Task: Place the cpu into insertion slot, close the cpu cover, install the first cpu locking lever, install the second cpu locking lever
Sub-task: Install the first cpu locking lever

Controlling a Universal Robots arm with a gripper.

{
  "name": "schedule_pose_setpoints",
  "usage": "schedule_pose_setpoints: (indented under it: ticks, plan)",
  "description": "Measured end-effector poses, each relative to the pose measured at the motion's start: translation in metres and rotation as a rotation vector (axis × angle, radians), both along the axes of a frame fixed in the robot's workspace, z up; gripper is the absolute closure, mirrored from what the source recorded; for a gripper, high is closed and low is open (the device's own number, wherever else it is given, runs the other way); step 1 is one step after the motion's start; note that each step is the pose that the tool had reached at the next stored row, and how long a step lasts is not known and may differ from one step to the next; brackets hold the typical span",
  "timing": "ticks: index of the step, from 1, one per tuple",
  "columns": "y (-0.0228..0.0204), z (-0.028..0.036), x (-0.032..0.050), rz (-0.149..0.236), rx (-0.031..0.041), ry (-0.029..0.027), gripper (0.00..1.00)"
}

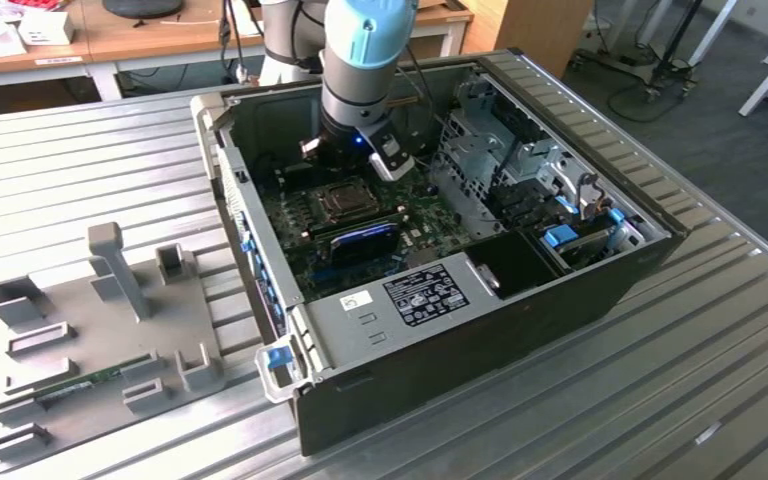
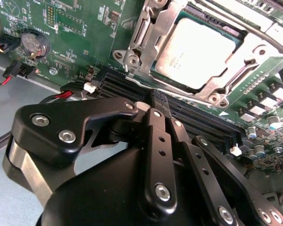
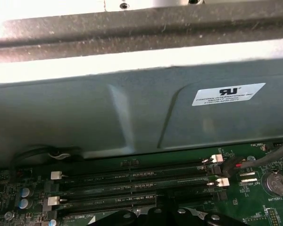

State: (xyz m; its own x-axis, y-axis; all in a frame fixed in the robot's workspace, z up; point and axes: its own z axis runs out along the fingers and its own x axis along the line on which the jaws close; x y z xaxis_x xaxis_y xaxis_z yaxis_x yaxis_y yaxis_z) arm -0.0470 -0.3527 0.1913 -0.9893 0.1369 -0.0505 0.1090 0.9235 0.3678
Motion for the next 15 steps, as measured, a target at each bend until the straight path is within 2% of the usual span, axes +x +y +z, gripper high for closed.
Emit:
schedule_pose_setpoints:
  ticks: [4, 10, 15]
  plan:
    - [0.0000, 0.0007, 0.0000, -0.007, 0.0002, 0.0000, 0.90]
    - [-0.0001, 0.0008, 0.0000, -0.060, -0.0001, 0.0000, 0.90]
    - [-0.0001, 0.0008, 0.0000, -0.062, 0.0000, 0.0000, 0.90]
